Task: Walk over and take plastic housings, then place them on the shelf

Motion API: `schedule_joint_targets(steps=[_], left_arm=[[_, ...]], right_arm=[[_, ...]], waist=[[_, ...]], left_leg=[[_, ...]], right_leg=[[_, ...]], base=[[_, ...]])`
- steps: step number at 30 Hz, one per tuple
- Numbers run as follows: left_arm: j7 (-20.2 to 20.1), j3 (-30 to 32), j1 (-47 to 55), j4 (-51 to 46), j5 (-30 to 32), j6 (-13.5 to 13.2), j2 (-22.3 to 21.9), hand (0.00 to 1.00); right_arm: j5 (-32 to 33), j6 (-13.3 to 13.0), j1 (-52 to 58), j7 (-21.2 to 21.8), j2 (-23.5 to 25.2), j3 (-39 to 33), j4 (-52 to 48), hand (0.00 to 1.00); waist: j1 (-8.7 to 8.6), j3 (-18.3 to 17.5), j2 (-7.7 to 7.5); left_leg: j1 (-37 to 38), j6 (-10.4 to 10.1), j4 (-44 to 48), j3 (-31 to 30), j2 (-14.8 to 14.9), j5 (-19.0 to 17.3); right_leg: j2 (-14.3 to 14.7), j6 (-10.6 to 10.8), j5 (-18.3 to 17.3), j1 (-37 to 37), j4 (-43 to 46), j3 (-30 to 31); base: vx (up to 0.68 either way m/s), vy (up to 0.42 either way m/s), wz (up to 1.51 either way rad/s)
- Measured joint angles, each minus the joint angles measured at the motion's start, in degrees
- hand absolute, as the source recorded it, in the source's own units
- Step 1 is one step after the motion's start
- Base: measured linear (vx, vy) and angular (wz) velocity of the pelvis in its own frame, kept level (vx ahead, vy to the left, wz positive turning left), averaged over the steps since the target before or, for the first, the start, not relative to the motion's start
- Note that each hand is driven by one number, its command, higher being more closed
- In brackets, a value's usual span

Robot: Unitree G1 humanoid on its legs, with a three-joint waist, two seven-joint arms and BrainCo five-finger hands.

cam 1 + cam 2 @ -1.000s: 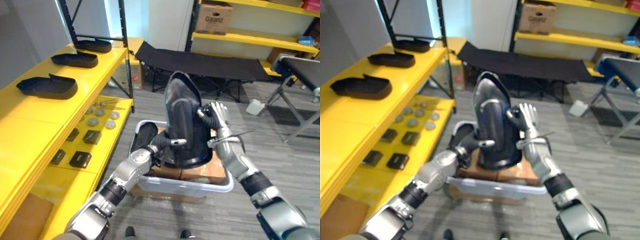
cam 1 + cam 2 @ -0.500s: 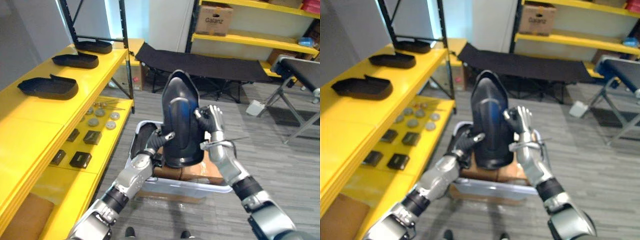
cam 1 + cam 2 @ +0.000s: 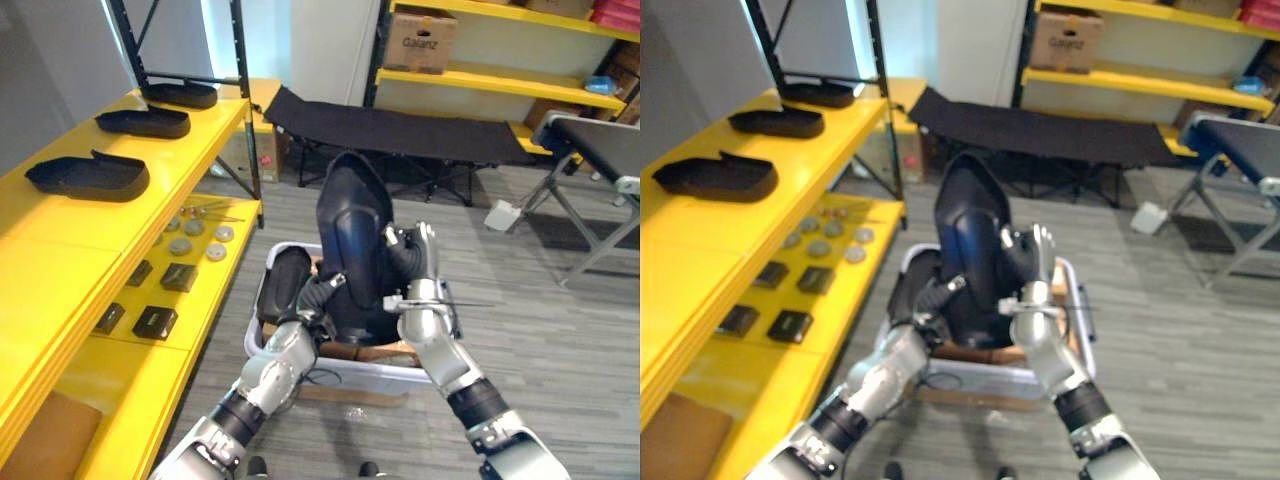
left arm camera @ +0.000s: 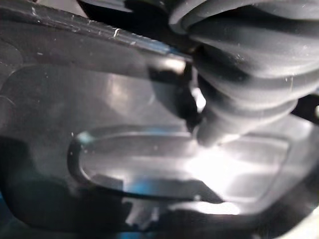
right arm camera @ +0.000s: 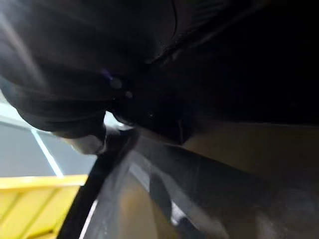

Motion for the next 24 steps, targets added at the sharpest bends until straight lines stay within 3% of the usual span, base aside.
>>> schedule_joint_targets(steps=[4, 6, 10, 13, 17, 19, 23, 24], left_arm=[[0.1, -0.1, 0.0, -0.2, 2.7, 0.0, 0.0, 1.0], [0.6, 0.2, 1.5, -4.4, 5.5, 0.1, 0.1, 1.0], [2.2, 1.3, 4.2, -14.6, 11.8, 0.3, 0.3, 1.0], [2.4, 5.5, 5.7, -20.3, 15.1, 0.4, -0.7, 1.0], [2.4, 7.1, 7.6, -25.8, 25.8, 0.3, -1.2, 1.0], [2.5, 7.3, 8.9, -28.5, 35.7, -0.2, -1.7, 1.0], [3.5, 8.2, 12.2, -29.7, 43.6, -1.8, -3.0, 1.0], [6.2, 13.9, 14.9, -29.7, 44.9, -2.7, -4.8, 1.0]], right_arm=[[3.7, -0.6, 1.1, -0.5, -0.3, -0.1, -0.8, 0.0], [8.2, -1.4, 3.9, -0.9, -0.4, -1.0, -6.3, 0.0], [11.2, -1.9, 7.7, 0.7, -0.5, -3.9, -18.0, 0.0], [13.0, -3.4, 10.7, 4.0, -0.6, -6.0, -24.9, 0.0], [19.2, -5.4, 14.1, 9.7, -0.7, -9.0, -30.1, 0.0], [24.0, -6.7, 17.0, 14.2, -0.7, -11.7, -32.1, 0.0], [27.6, -6.9, 20.7, 16.9, -0.1, -13.3, -33.8, 0.0], [30.8, -7.1, 22.5, 16.9, 2.0, -17.9, -34.4, 0.0]], waist=[[-0.05, -0.2, -0.31], [-0.05, -0.2, -0.3], [-0.3, -0.2, -0.29], [-0.79, -0.2, -0.27], [-0.73, -0.3, -0.02], [-0.84, -0.3, 0.18], [-1.73, -0.9, 1.28], [-2.26, -1.1, 1.93]], left_leg=[[0.0, 0.0, 0.0, 0.1, 0.0, -0.1], [0.0, 0.2, 0.1, 0.3, -0.3, 0.0], [0.6, 0.2, 0.3, 0.5, -0.3, 0.0], [1.2, 0.1, 0.3, 0.7, -0.2, -0.1], [2.3, 0.1, 0.0, 2.0, -0.3, -1.2], [2.3, 0.1, 0.0, 2.0, -0.3, -1.2], [2.0, 0.1, 0.0, 2.0, -0.2, -1.2], [1.9, 0.1, 0.0, 2.0, -0.2, -1.3]], right_leg=[[0.0, 0.0, 0.0, 0.0, 0.0, 0.1], [0.2, -0.2, 0.0, -0.2, 0.2, 0.1], [0.3, -0.6, -0.1, 0.0, 0.5, 0.1], [0.3, -0.6, -0.7, 0.2, 1.2, 0.2], [0.0, -0.3, -1.2, 0.2, 1.4, 0.8], [-0.1, -0.2, -1.3, 0.1, 1.4, 0.8], [0.0, 0.0, -1.3, -0.2, 1.4, 0.8], [0.0, 0.0, -1.3, -0.5, 1.5, 1.2]], base=[[0.0, 0.0, 0.0], [0.0, 0.0, 0.0], [0.02, 0.002, -0.04], [0.0, 0.0, 0.0], [-0.02, 0.015, -0.14], [0.0, 0.009, -0.02], [0.01, -0.001, -0.01], [0.03, -0.009, -0.16]])
